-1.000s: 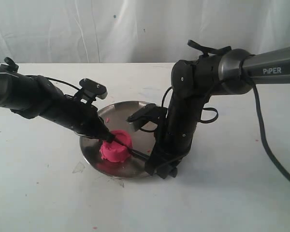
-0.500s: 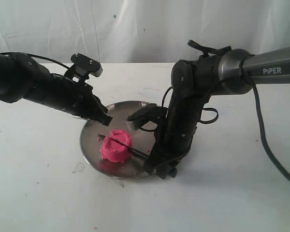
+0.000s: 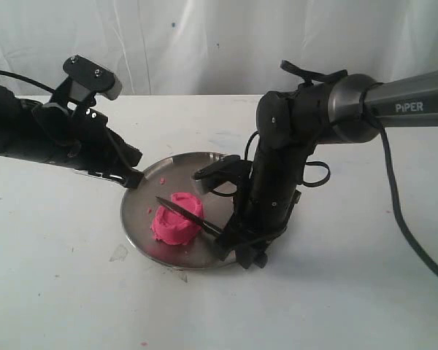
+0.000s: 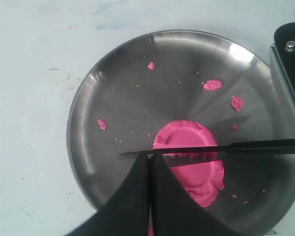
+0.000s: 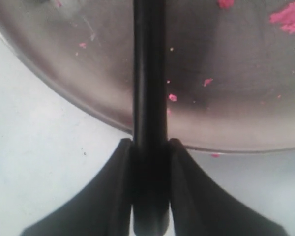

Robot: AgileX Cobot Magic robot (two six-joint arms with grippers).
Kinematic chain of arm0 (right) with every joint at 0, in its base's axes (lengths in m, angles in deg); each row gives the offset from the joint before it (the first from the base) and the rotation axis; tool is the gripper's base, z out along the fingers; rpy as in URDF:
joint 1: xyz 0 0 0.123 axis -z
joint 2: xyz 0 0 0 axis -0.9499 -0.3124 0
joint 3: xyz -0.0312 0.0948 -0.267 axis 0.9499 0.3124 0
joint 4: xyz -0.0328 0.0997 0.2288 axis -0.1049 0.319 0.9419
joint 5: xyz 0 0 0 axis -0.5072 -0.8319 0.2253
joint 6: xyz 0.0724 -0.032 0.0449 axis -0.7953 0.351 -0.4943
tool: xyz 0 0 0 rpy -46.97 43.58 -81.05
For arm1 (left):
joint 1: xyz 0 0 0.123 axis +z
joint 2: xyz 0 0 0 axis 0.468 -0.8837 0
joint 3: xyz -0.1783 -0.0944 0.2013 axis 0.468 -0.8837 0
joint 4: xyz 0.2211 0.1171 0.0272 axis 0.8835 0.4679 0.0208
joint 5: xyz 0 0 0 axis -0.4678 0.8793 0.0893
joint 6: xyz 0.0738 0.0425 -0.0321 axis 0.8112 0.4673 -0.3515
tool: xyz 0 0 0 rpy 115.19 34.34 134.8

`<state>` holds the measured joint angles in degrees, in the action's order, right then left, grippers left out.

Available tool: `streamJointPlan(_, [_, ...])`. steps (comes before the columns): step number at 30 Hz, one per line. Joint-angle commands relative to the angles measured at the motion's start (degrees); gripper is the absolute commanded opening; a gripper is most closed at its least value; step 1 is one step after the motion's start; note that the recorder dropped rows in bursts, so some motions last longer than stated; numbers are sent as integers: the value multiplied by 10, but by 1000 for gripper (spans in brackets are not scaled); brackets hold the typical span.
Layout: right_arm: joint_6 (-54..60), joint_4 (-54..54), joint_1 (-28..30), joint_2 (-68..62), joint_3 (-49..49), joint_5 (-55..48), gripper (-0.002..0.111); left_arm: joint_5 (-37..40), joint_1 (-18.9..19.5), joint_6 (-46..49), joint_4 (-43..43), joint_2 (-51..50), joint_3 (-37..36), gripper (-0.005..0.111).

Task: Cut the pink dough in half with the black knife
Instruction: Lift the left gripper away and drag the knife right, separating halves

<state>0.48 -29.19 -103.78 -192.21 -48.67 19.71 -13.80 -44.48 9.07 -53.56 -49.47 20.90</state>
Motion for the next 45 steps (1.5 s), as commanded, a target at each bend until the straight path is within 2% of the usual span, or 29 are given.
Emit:
streamJointPlan(1, [-24,-30,0,-6,1,8,0,-9,-1,-4,-5,6,-6,0])
streamJointPlan(5, [-37,-34,0,-6,1,10,0,-11,-1,-4,-5,6,-6,0])
streamJointPlan(12, [-106,-105,0,-6,1,10,0,-12,-1,-5,-5,6,-6,0])
streamJointPlan(37, [-106,-98,1,22,1,20,0,-25,-1,-8,-5,6,-6,0])
streamJointPlan(45, [-97,-97,1,45,1,-12,0,-25,-1,-11,-5,6,-6,0])
